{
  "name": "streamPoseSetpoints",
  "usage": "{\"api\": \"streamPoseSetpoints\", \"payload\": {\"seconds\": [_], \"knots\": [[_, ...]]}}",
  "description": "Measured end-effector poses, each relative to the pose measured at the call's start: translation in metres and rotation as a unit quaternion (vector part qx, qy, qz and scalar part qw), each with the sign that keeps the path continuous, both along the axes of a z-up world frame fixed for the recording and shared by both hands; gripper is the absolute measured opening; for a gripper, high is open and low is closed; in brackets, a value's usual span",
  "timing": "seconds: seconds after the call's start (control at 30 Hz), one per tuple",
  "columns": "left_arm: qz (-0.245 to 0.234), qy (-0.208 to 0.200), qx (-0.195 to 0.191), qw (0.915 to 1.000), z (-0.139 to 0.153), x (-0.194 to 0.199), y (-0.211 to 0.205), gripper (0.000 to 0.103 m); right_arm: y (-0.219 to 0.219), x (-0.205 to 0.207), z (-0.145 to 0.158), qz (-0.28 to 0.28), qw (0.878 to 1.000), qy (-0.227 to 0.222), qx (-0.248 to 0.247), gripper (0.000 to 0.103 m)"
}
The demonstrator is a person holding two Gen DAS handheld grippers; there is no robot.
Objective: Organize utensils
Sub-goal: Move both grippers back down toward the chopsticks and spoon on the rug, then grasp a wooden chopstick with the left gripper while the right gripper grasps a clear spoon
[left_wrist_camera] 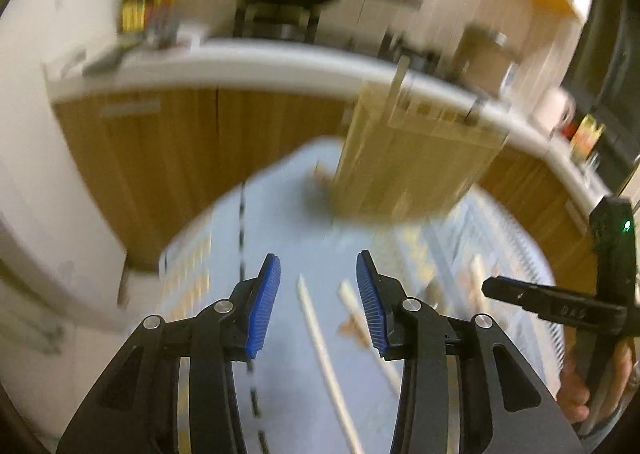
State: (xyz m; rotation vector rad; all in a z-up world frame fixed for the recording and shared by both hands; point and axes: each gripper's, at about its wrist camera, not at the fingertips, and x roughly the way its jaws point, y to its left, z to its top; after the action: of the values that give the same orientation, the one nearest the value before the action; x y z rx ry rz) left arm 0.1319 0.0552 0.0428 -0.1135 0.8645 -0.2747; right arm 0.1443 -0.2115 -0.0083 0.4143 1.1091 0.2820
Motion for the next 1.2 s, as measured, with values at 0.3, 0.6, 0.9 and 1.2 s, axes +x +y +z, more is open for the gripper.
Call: {"api": "streamPoseSetpoints", "payload": {"seconds": [0.3, 0.6, 0.9, 1.2], "knots": [[-0.019, 0.104, 0.030, 0.9940, -0.068, 0.016, -0.004, 0.034, 0.037, 0.002, -0.034, 0.021, 0.998, 0.057, -0.019, 0.039], [-0.023, 0.113, 0.087, 0.9895, -0.080, 0.030, -0.025, 0.031, 0.079, 0.002, -0.027, 0.024, 0.991, 0.030, -0.127, 0.037], [-0.042, 0.080, 0.161, 0.9827, -0.079, 0.018, -0.046, 0.006, 0.099, -0.005, -0.032, 0.062, 0.972, -0.007, -0.227, 0.010], [-0.052, 0.106, 0.096, 0.9884, -0.077, 0.010, -0.019, 0.004, 0.067, -0.014, -0.030, 0.086, 0.975, 0.002, -0.206, 0.010]]}}
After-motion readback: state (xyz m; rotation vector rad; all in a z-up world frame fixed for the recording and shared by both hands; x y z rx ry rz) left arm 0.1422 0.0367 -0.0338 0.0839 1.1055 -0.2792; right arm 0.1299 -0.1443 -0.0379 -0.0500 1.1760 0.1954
